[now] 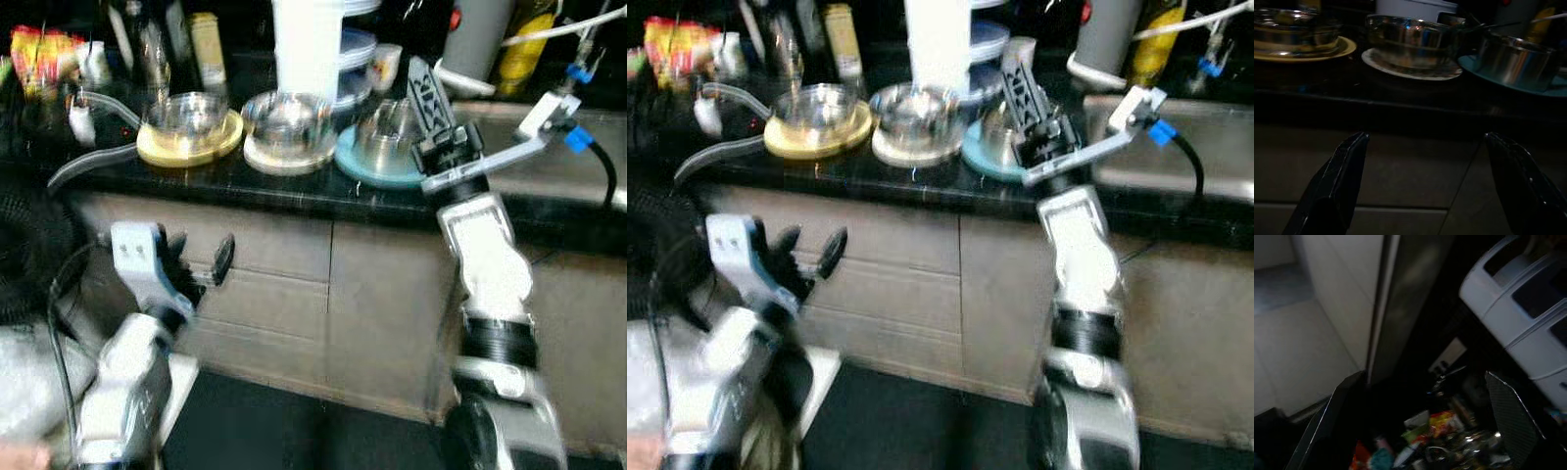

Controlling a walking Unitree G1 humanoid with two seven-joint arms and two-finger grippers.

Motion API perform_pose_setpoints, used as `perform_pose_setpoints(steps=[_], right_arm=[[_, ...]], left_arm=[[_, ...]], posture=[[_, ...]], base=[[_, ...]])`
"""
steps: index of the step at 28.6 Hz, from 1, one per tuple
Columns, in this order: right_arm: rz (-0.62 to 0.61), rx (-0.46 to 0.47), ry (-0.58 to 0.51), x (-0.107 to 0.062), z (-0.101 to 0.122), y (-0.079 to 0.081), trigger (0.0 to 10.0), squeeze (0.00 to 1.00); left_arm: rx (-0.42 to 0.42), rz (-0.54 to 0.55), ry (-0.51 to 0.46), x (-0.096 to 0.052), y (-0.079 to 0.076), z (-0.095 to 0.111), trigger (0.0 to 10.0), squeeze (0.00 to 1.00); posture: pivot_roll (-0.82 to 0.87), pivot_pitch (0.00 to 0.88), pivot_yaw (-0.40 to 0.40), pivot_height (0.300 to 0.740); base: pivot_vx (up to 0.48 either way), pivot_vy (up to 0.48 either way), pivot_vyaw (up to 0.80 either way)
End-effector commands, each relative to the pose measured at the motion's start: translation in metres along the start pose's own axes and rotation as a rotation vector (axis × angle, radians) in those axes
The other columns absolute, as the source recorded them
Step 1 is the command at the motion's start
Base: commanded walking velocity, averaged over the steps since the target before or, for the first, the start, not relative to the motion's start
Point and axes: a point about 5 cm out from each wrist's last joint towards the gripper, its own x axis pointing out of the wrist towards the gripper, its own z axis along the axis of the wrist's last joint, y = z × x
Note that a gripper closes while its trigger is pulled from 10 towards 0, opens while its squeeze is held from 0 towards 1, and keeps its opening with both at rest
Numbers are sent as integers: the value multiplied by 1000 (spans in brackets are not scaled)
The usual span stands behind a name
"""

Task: Kitchen organization

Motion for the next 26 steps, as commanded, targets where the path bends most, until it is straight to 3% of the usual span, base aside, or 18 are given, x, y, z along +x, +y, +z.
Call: perform_pose_setpoints(steps=[1, 9, 16, 24, 26], right_arm=[[31, 10, 33, 5, -8, 9, 10000, 0], [-6, -53, 79, 6, -12, 5, 10000, 0], [-30, -23, 42, 14, -3, 9, 10000, 0], [-38, -99, 87, 21, 1, 12, 10000, 0], [-70, -227, 164, 25, 0, 12, 10000, 0]], left_arm=[[1, 5, 10, -3, 2, 0, 10000, 0], [13, -24, 34, -2, -5, -4, 10000, 0], [25, -36, 53, -3, -7, -6, 10000, 0], [25, -235, 106, -7, -32, -12, 10000, 0], [19, -330, 121, -10, -44, -12, 10000, 0]], posture=[[52, 0, 26, 740], [54, 0, 25, 740], [54, 0, 22, 740], [53, 0, 16, 740], [52, 0, 15, 740]], base=[[442, 0, 0], [439, 0, 0], [384, 0, 0], [0, 0, 0], [0, 0, 0]])
